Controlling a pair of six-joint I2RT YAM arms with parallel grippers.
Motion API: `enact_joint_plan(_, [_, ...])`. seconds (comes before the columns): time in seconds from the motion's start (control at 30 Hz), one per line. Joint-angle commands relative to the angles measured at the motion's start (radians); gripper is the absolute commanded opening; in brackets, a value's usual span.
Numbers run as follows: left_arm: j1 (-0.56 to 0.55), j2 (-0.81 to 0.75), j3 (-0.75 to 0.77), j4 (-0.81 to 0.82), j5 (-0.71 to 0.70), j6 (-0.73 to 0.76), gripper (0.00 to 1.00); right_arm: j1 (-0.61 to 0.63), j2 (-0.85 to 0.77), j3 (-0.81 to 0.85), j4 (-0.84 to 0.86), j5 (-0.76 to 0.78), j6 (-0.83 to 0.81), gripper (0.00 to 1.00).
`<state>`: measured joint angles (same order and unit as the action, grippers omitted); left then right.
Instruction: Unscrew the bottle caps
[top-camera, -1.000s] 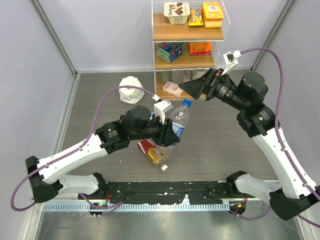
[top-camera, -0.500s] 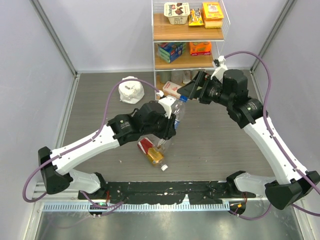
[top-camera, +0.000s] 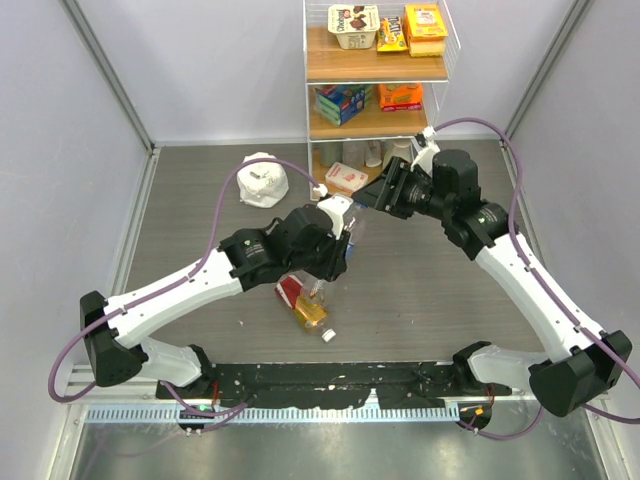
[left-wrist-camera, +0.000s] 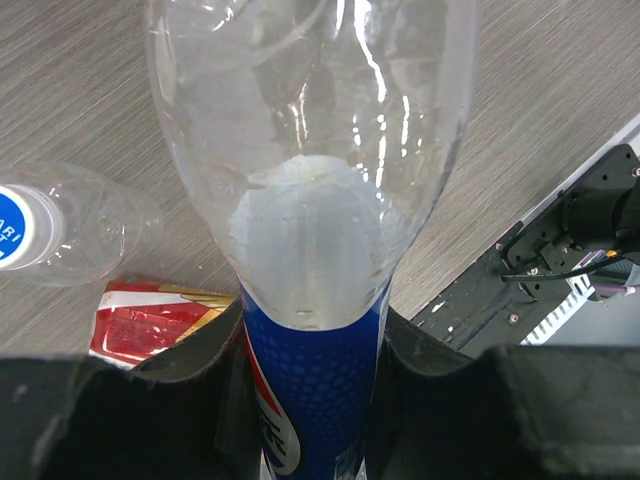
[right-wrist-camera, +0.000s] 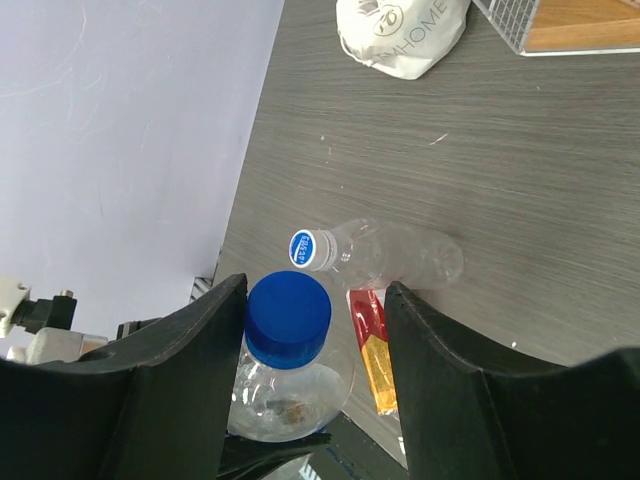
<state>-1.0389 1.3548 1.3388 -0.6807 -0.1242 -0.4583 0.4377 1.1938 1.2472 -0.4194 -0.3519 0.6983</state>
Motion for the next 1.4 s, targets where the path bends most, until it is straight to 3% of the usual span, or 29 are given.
enact_joint_plan(0.0, [-0.01, -0.009, 0.04, 0.02, -0.037, 0.026, 0.0, 0.006, 0.001, -0.037, 0.129, -0.058, 0.043, 0.61])
enact_joint_plan(0.1, [-0.013, -0.005, 0.039, 0.018, -0.04, 0.029, 0.0, 0.006, 0.006, -0.049, 0.151, -0.07, 0.056, 0.61])
enact_joint_plan(0.23, [-0.013, -0.005, 0.037, 0.018, -0.045, 0.029, 0.0, 0.004, 0.013, -0.048, 0.157, -0.078, 0.063, 0.49])
enact_joint_plan(0.3, [-0.012, -0.003, 0.037, 0.017, -0.048, 0.03, 0.0, 0.006, 0.015, -0.049, 0.16, -0.085, 0.06, 0.39])
enact_joint_plan(0.33, [-0.013, -0.002, 0.037, 0.017, -0.049, 0.03, 0.0, 0.004, 0.016, -0.052, 0.172, -0.091, 0.059, 0.22])
enact_joint_plan(0.4, [-0.013, -0.003, 0.037, 0.015, -0.051, 0.032, 0.0, 0.004, 0.02, -0.055, 0.186, -0.12, 0.052, 0.01])
enact_joint_plan(0.67, [-0.013, -0.031, 0.025, 0.027, -0.028, 0.033, 0.0, 0.006, -0.014, -0.094, 0.299, -0.234, 0.014, 0.02])
enact_joint_plan(0.97, [-0.013, -0.121, -0.067, 0.177, 0.201, 0.026, 0.0, 0.006, -0.088, -0.144, 0.508, -0.47, -0.052, 0.02])
enact_joint_plan(1.2, [-0.012, -0.177, -0.141, 0.323, 0.429, 0.033, 0.0, 0.004, -0.128, -0.242, 0.892, -0.64, 0.162, 0.01])
enact_joint_plan(1.37, [-0.012, -0.209, -0.174, 0.38, 0.498, 0.027, 0.0, 0.004, -0.119, -0.267, 1.186, -0.716, 0.357, 0.01])
